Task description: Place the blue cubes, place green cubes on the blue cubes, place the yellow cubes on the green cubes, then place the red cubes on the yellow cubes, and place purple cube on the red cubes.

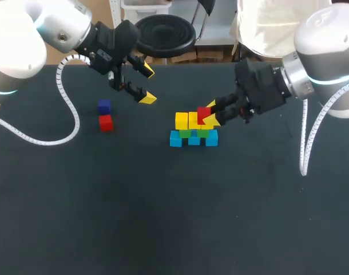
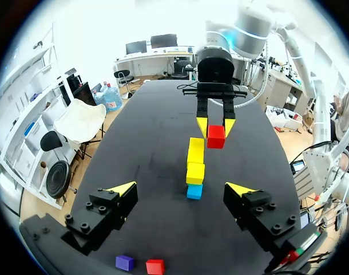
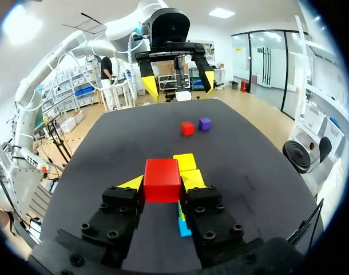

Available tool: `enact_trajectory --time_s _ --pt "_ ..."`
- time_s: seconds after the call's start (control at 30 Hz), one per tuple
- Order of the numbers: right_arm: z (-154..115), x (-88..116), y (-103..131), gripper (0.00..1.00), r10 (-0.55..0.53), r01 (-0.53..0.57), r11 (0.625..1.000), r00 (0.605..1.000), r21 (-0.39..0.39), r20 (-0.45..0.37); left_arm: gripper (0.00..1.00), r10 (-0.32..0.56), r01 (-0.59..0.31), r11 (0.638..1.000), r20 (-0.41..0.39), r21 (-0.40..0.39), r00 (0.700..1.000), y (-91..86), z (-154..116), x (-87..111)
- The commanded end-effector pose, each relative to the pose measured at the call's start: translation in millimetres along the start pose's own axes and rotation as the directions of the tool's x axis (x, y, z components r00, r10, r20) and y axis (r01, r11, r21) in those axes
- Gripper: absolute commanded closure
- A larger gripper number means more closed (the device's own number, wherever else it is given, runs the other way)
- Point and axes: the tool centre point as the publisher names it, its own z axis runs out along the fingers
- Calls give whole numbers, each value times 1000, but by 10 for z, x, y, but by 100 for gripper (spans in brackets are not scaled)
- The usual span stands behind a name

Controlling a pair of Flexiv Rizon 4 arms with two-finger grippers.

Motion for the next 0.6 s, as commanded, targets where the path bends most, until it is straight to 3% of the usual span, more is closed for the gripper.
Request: enact_trajectory --time_s 0.03,0.6 --pt "10 21 6 100 -1 1 1000 1000 5 4 0 3 -3 1000 4 2 1000 10 1 11" --pt "26 43 -149 100 -13 13 1000 1000 -8 -10 0 3 -3 1000 4 2 1000 10 1 11"
